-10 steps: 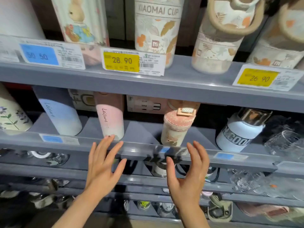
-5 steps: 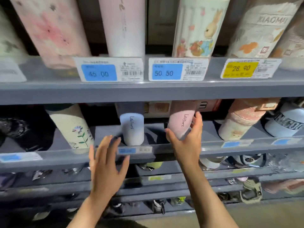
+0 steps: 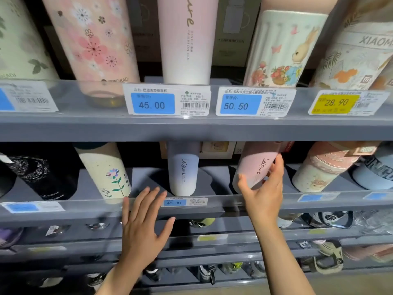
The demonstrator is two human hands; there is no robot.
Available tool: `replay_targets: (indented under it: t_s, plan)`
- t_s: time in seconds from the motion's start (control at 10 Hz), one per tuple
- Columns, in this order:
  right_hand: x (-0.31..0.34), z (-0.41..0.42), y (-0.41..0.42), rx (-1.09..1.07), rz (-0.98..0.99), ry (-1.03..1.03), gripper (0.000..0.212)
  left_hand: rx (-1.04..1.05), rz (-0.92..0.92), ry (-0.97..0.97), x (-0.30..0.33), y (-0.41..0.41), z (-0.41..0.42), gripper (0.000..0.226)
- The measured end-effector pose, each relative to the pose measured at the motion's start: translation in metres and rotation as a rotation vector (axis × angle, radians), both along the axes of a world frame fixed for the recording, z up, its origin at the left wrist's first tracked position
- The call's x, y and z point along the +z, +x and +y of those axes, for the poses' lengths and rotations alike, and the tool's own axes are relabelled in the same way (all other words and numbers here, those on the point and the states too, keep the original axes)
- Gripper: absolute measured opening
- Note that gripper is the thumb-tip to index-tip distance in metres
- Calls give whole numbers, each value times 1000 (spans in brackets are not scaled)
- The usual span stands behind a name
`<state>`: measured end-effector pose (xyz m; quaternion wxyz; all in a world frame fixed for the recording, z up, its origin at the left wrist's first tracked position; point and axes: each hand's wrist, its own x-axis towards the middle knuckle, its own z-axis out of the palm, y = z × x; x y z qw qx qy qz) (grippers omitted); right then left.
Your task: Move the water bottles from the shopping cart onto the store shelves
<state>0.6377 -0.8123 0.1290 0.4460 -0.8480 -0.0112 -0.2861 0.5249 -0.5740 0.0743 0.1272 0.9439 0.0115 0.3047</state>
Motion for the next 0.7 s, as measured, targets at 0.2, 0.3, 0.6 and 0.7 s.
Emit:
replay_targets:
  t_s: [0.2, 0.3, 0.6, 0.7]
  plan:
    - [-2, -8, 1, 6, 7, -5, 87, 12, -13, 20, -4, 2, -2, 60]
    - [-8, -9, 1, 11, -25, -10, 88, 26, 8, 63, -3, 1, -1, 62]
    - [-24, -20, -22, 59, -158, -111, 76, 25, 97, 313, 7, -14, 14, 66]
    - [-21, -12, -40, 55, -187, -129, 65, -29, 69, 185, 1, -35, 22, 60]
